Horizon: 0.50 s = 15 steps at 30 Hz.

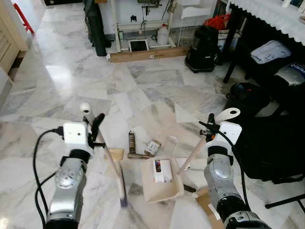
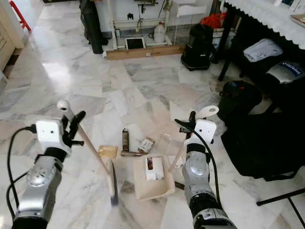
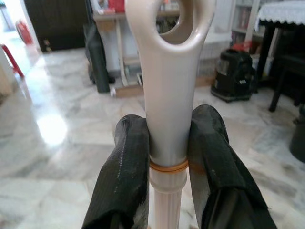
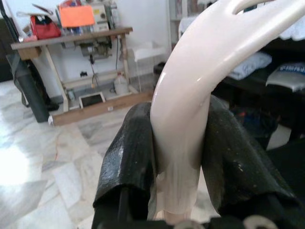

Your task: Sweep floor

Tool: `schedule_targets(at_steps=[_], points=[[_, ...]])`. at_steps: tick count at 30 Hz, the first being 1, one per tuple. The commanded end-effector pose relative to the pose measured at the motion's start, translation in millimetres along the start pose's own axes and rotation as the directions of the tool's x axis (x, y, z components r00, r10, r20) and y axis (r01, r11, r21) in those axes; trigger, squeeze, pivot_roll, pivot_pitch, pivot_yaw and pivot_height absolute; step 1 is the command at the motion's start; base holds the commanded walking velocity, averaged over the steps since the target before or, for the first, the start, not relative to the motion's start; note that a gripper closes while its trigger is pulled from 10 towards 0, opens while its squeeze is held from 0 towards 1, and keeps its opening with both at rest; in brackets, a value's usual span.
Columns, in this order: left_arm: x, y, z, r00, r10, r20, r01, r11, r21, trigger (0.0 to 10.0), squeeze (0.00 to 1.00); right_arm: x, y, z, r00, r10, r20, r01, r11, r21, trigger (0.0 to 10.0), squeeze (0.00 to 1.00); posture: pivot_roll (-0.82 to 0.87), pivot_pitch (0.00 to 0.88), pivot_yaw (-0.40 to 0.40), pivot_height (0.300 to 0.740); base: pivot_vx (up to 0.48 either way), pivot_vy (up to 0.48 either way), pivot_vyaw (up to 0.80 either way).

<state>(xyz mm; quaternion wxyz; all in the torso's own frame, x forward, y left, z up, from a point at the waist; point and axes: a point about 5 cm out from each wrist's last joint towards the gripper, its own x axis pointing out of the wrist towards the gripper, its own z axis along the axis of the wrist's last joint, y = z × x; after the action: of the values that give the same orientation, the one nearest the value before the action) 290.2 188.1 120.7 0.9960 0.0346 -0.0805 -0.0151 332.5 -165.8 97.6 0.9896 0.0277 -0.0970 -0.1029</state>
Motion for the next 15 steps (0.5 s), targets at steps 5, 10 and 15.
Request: schedule_targets(at_steps=[5,10,15], points=[[-0.7,2.4,3.0,0.999,0.022,0.044,-0.023,0.999,0.030,10.0,0.00,-0.4,-7.6,7.8,0.999,-0.036,0.040,0.035,0.999,0.014,10.0,0.00,0.09,0.001,-0.032,0.740,0.000,0.000,0.00],[0.5,-0.2,-1.1,0.999,0.019,0.036,-0.020,1.000,0.021,10.0,0.00,-1.2,-8.9,9.6,0.998,-0.045,0.048,0.045,0.999,0.006,10.0,0.00,0.09,0.000,-0.027,0.740,0.000,0.000,0.00],[6.2,-3.2,0.5,0.999,0.020,0.049,-0.021,1.000,0.014,10.0,0.00,-1.6,-8.1,11.2,0.997,-0.048,0.053,0.048,0.999,0.015,10.0,0.00,0.08,0.000,-0.016,0.740,0.000,0.000,0.54]])
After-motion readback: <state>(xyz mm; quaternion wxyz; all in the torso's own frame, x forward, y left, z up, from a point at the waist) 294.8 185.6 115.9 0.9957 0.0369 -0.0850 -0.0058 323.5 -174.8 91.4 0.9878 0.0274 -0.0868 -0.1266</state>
